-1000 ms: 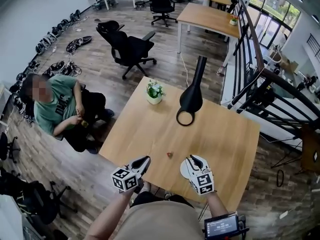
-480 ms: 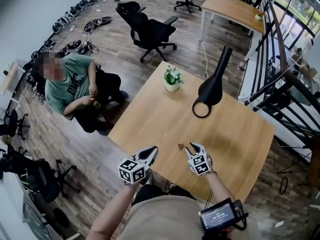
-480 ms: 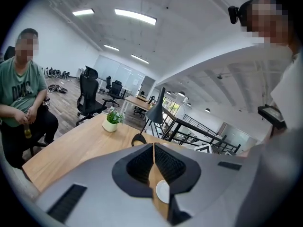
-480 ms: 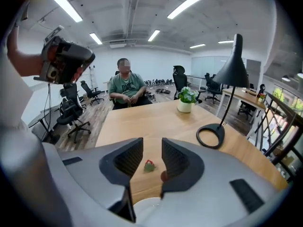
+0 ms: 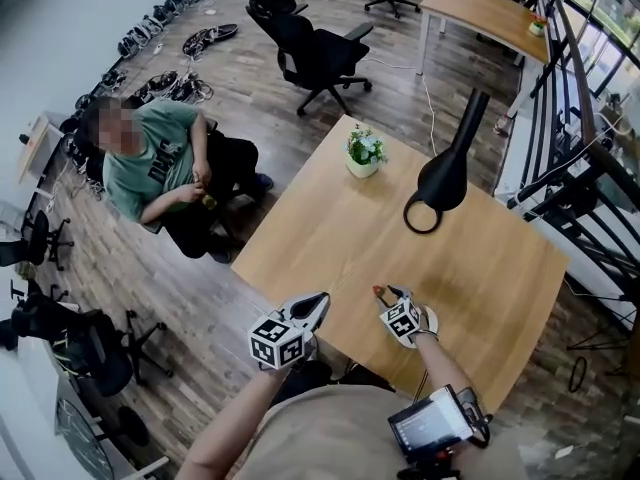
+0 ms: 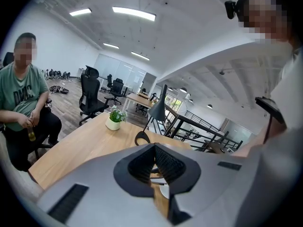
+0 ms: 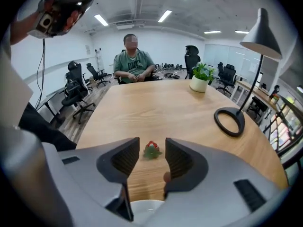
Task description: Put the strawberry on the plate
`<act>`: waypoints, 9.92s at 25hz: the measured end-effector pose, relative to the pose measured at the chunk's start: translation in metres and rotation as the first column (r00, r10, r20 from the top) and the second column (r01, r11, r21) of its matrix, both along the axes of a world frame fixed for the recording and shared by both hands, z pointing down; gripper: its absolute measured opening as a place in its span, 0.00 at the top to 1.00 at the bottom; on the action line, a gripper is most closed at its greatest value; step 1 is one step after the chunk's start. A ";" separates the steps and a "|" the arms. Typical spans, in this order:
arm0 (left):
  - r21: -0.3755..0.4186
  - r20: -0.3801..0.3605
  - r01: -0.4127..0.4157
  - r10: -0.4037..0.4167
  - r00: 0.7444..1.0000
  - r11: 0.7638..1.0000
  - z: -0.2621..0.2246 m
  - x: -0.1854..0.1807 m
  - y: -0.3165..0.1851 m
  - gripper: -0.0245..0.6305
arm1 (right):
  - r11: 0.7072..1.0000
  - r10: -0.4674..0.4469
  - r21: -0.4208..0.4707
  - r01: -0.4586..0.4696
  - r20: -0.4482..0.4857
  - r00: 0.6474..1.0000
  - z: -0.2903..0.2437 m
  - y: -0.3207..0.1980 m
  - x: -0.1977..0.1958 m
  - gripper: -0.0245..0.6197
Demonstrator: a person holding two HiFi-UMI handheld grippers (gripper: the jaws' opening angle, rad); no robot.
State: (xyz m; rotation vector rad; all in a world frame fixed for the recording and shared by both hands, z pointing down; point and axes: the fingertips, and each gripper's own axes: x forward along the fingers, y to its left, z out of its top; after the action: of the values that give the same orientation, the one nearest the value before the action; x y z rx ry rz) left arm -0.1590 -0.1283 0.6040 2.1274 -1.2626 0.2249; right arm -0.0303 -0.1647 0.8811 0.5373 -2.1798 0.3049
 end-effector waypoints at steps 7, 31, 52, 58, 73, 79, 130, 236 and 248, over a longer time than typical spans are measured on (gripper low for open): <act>-0.008 0.017 0.000 0.000 1.000 1.000 -0.001 -0.012 0.001 0.96 | 0.998 -0.063 -0.027 0.061 -0.081 0.995 0.043 -0.003 -0.015 0.72; 0.062 -0.085 -0.109 0.114 0.990 0.992 -0.007 -0.012 -0.011 0.96 | 0.951 0.273 0.092 -0.297 0.208 0.939 -0.115 -0.007 -0.009 0.74; 0.144 -0.144 -0.323 0.343 0.928 0.935 -0.021 0.094 -0.031 0.96 | 0.731 0.441 0.312 -0.607 0.463 0.769 -0.328 0.054 0.129 0.74; 0.163 -0.151 -0.331 0.355 0.923 0.930 -0.026 0.117 -0.025 0.96 | 0.686 0.466 0.337 -0.645 0.477 0.745 -0.343 0.074 0.168 0.74; 0.129 -0.139 -0.237 0.255 0.957 0.963 -0.011 0.128 0.004 0.96 | 0.750 0.458 0.255 -0.610 0.465 0.758 -0.301 0.084 0.206 0.74; 0.130 -0.135 -0.165 0.182 0.974 0.978 -0.006 0.126 0.004 0.96 | 0.805 0.422 0.232 -0.546 0.424 0.801 -0.269 0.083 0.201 0.74; -0.046 0.021 -0.295 0.296 0.955 0.954 0.082 0.151 0.026 0.96 | 0.931 0.348 -0.098 -0.352 -0.063 0.936 0.013 0.088 0.156 0.74; 0.357 -0.189 -0.491 0.576 0.795 0.795 -0.116 0.025 -0.021 0.96 | 0.279 0.584 0.531 -0.800 0.568 0.580 -0.442 0.133 0.093 0.71; 0.296 -0.189 -0.379 0.443 0.876 0.877 -0.086 0.052 0.012 0.96 | 0.434 0.525 0.487 -0.758 0.547 0.652 -0.407 0.140 0.120 0.71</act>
State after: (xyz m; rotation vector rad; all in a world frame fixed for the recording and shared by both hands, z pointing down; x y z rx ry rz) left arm -0.1072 -0.1167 0.5178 2.5395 -0.7037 -0.0316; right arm 0.0900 -0.0245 0.4740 1.9372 -2.2432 -0.0600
